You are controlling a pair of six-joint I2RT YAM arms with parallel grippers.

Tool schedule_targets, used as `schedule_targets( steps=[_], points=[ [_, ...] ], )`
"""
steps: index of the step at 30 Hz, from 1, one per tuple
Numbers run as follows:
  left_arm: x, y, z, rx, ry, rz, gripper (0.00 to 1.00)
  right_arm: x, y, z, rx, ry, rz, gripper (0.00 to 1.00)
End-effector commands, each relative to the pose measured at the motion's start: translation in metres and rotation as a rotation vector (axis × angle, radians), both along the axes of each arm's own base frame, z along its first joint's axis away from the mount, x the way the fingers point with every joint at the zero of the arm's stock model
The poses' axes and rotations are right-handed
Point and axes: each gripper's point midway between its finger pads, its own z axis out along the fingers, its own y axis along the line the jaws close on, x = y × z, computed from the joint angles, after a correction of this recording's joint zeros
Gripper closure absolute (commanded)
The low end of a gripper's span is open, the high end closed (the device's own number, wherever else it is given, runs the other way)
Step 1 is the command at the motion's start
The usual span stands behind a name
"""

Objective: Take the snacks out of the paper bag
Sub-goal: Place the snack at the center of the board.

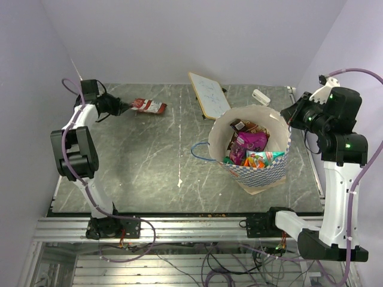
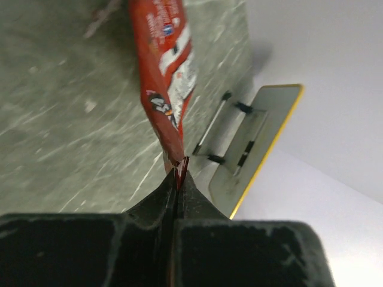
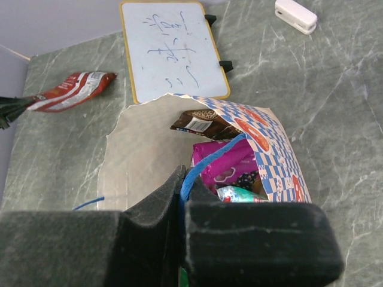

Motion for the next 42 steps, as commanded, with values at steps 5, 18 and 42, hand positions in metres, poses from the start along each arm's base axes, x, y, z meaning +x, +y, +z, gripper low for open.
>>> schedule_targets(
  steps=[5, 18, 42],
  points=[
    [-0.084, -0.006, -0.028, 0.041, 0.077, -0.101, 0.93, -0.003, 0.011, 0.008, 0.013, -0.029, 0.061, 1.0],
    [-0.19, -0.031, -0.072, -0.02, 0.151, -0.039, 0.91, 0.001, 0.021, 0.004, 0.04, -0.017, 0.096, 1.0],
    [-0.182, -0.179, 0.166, 0.322, -0.513, -0.499, 0.07, -0.041, 0.07, -0.002, 0.115, -0.013, 0.438, 1.0]
  ],
)
